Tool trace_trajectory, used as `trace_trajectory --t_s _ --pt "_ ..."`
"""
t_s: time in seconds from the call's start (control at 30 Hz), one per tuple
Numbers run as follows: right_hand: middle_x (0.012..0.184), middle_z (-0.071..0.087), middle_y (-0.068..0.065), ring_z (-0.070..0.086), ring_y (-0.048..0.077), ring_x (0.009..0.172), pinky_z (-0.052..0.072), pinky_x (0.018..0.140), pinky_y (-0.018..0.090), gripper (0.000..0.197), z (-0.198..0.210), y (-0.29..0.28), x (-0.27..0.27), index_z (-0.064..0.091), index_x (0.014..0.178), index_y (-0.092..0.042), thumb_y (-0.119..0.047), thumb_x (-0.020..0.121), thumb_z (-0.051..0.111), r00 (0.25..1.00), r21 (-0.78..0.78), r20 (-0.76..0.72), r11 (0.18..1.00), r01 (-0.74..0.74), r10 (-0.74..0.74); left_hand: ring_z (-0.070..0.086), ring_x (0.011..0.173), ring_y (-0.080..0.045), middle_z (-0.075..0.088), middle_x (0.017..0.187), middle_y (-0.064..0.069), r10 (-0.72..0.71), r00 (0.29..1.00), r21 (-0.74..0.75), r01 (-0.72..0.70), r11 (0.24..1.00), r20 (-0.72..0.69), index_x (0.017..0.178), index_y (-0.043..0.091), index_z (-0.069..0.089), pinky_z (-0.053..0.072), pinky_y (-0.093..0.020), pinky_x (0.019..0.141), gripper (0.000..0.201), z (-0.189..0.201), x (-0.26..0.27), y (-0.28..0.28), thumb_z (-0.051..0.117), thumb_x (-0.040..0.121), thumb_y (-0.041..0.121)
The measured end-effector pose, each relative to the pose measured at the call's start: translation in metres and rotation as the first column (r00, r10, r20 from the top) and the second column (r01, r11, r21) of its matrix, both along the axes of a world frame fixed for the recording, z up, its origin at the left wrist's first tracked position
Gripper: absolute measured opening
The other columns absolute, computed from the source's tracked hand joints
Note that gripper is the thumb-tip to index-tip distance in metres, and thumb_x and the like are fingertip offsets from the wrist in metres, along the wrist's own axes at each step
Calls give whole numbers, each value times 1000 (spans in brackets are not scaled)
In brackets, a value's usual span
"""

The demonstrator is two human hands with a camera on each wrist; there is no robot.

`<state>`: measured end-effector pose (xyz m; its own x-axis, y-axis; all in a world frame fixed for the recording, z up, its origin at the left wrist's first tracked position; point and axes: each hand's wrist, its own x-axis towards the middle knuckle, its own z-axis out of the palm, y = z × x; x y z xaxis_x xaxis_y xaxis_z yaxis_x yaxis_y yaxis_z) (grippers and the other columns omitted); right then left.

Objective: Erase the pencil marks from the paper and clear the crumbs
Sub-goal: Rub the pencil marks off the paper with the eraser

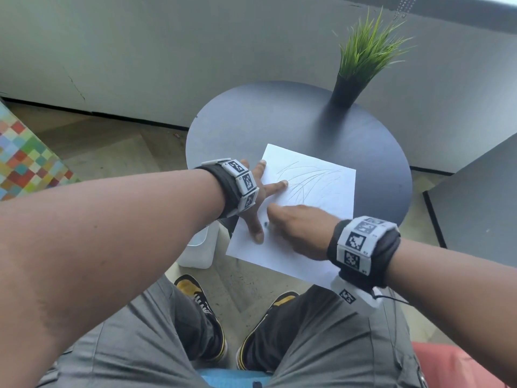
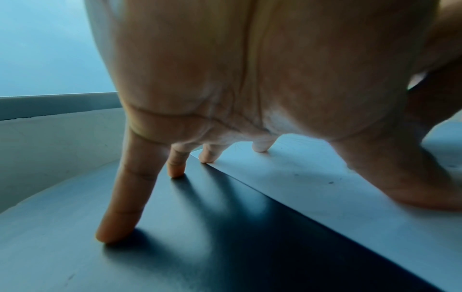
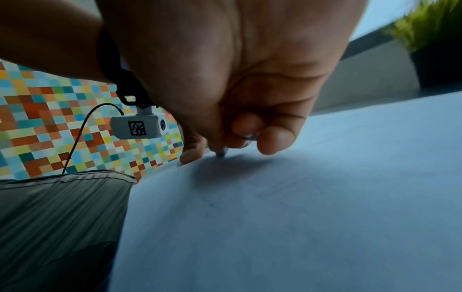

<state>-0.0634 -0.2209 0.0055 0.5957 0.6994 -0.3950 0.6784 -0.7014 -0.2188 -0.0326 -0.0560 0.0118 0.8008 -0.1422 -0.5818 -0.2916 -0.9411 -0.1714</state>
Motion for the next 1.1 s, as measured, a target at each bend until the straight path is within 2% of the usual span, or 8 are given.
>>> trace_trajectory --t_s 0.17,0.33,0.43,0.53,0.73,0.9,1.03,1.1 --pt "101 63 15 52 31 80 43 70 36 21 2 -15 37 35 103 -14 -35 102 34 954 53 147 965 257 -262 5 144 -49 -21 162 -9 8 1000 -26 -8 1000 -7 143 59 -19 26 -66 111 142 -1 1 2 73 39 88" --pt "104 62 5 53 24 85 41 70 33 14 1 -8 9 43 113 -20 -24 100 40 1000 8 -13 1000 -27 27 1 144 -51 -22 162 -10 3 1000 -9 -4 1000 -6 143 57 -21 23 -67 112 144 0 0 1 72 38 89" --pt "98 62 4 54 28 85 46 75 37 23 0 -20 43 40 106 -21 -43 100 35 972 13 106 978 210 -210 2 144 -51 -23 162 -9 8 1000 -15 -8 1000 -20 143 58 -21 23 -68 111 143 1 0 2 72 38 88" --pt "99 62 8 55 32 89 48 81 42 28 -6 -25 56 41 102 -19 -45 99 33 924 -13 124 931 365 -361 6 145 -50 -25 161 -9 2 999 5 -2 1000 -42 145 57 -20 22 -67 112 143 3 1 0 75 42 85" --pt "102 59 6 54 29 97 45 84 39 25 -10 -22 55 49 98 -18 -43 97 44 941 109 141 949 295 -308 21 139 -52 -19 164 1 36 999 -89 -35 995 11 155 44 -1 33 -59 107 128 2 -6 -10 62 54 91" --pt "102 50 -1 47 20 92 38 80 31 21 -11 -9 28 55 106 -18 -37 97 49 999 124 27 992 23 -27 19 137 -50 -13 164 7 2 1000 -75 1 997 31 153 45 -4 40 -60 97 130 1 -10 -8 62 51 92" --pt "107 57 5 52 26 104 40 87 33 23 -11 -9 51 59 106 -22 -41 95 53 953 179 92 946 269 -289 20 137 -49 -13 164 6 -9 1000 -64 10 998 27 153 45 -3 42 -57 96 127 3 -11 -8 61 54 92" --pt "110 58 7 53 26 106 40 88 32 22 -12 -4 47 59 106 -21 -39 95 54 953 203 82 941 270 -291 18 138 -48 -14 164 6 -13 1000 -64 15 998 28 153 46 -3 41 -56 97 126 4 -12 -7 60 55 92"
